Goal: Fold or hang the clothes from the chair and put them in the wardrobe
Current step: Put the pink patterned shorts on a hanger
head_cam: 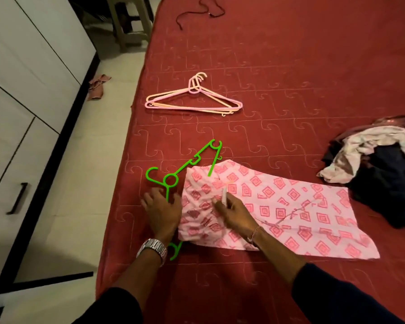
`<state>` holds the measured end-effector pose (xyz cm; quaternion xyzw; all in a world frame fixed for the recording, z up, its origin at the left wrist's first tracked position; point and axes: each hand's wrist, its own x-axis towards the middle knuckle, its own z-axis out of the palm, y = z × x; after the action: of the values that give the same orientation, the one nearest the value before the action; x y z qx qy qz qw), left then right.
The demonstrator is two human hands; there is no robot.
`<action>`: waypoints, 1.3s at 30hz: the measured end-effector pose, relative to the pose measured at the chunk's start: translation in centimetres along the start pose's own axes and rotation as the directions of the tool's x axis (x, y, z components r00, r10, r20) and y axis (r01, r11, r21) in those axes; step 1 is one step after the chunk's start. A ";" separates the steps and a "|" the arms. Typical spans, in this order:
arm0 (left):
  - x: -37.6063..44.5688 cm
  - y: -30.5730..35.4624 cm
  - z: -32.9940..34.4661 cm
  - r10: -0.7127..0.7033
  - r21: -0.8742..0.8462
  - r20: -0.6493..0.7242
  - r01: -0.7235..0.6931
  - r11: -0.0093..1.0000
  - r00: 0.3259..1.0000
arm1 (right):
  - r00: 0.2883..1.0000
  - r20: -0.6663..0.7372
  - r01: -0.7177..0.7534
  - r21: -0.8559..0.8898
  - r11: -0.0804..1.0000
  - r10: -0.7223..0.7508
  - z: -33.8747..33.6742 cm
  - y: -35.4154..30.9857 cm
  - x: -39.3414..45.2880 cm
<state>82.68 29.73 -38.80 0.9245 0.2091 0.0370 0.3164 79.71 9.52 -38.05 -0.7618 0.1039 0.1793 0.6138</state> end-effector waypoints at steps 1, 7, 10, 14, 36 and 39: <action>-0.5 0.8 0.0 0.036 -0.066 0.043 -0.033 0.997 0.998 | 0.999 0.036 -0.027 0.020 0.999 0.026 -0.1 0.4 -0.1; -3.2 5.3 1.4 0.140 -0.232 0.410 -0.045 0.972 0.901 | 0.921 0.370 -0.175 0.119 0.977 0.120 -0.4 -0.5 0.3; -2.5 5.7 2.6 0.094 -0.174 0.343 -0.036 0.984 0.935 | 0.980 0.201 0.029 -0.206 0.978 0.014 -1.4 0.2 0.5; -2.3 6.1 2.8 0.080 -0.132 0.300 -0.042 0.990 0.951 | 0.959 -0.159 0.013 -0.800 0.600 -0.234 -3.0 3.0 0.3; -1.4 9.0 3.6 0.022 -0.120 0.229 0.006 0.993 0.973 | 0.912 -0.361 -0.222 -0.833 0.507 -0.193 -9.1 1.0 11.2; -1.2 8.9 4.1 0.027 -0.132 0.242 0.006 0.991 0.970 | 0.889 -0.323 -0.115 -0.843 0.526 -0.323 -7.6 1.3 11.1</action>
<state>85.65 20.63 -36.63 0.9003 0.1611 -0.0609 0.3998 90.45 2.51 -42.24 -0.9861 0.0935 -0.0093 0.1374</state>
